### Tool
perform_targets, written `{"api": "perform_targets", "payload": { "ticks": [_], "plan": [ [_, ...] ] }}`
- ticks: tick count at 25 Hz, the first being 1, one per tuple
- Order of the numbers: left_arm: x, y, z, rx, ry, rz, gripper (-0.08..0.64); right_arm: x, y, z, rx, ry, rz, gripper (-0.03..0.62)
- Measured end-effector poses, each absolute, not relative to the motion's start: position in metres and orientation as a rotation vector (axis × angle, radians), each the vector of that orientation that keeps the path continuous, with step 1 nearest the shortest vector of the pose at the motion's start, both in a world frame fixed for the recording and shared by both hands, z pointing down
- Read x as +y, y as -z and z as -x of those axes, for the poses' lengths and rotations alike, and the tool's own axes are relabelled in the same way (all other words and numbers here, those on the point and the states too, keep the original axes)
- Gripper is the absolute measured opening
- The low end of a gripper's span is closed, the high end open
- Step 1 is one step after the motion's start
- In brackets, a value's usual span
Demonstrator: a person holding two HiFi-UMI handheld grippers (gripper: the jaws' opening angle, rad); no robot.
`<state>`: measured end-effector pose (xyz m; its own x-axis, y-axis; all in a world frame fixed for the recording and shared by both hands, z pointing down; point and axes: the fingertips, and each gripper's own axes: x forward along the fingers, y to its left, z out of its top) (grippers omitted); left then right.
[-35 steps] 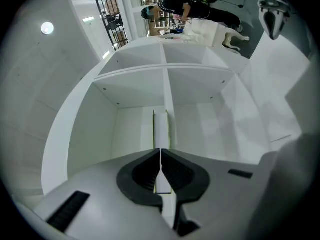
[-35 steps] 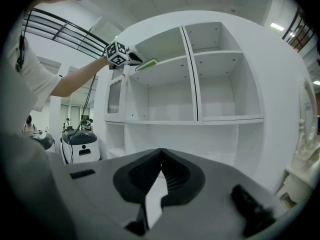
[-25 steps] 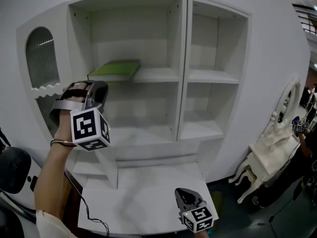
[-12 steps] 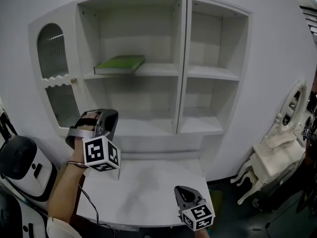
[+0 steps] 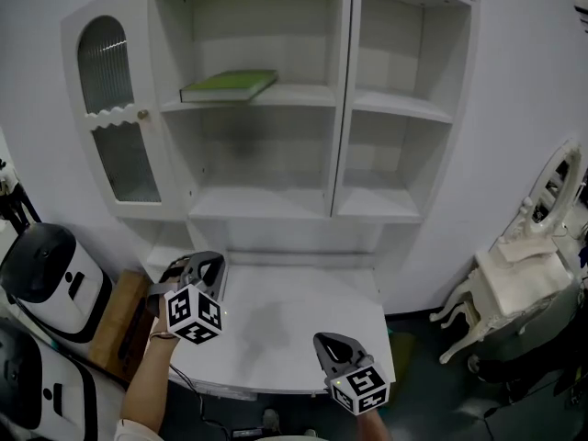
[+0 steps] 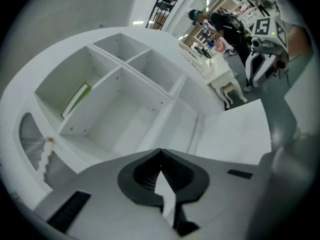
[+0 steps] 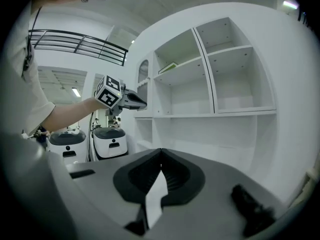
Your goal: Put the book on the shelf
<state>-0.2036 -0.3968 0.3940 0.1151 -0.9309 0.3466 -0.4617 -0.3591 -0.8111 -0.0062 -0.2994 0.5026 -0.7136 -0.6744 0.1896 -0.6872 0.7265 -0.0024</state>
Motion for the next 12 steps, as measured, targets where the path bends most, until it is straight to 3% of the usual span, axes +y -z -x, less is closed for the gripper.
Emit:
{"api": "perform_targets", "payload": {
  "ticks": [12],
  "plan": [
    [-0.298, -0.505, 0.153, 1.462, 0.83, 2.484, 0.009, -0.271, -0.527, 0.014, -2.784, -0.075, -0.985, 0.012]
  ]
}}
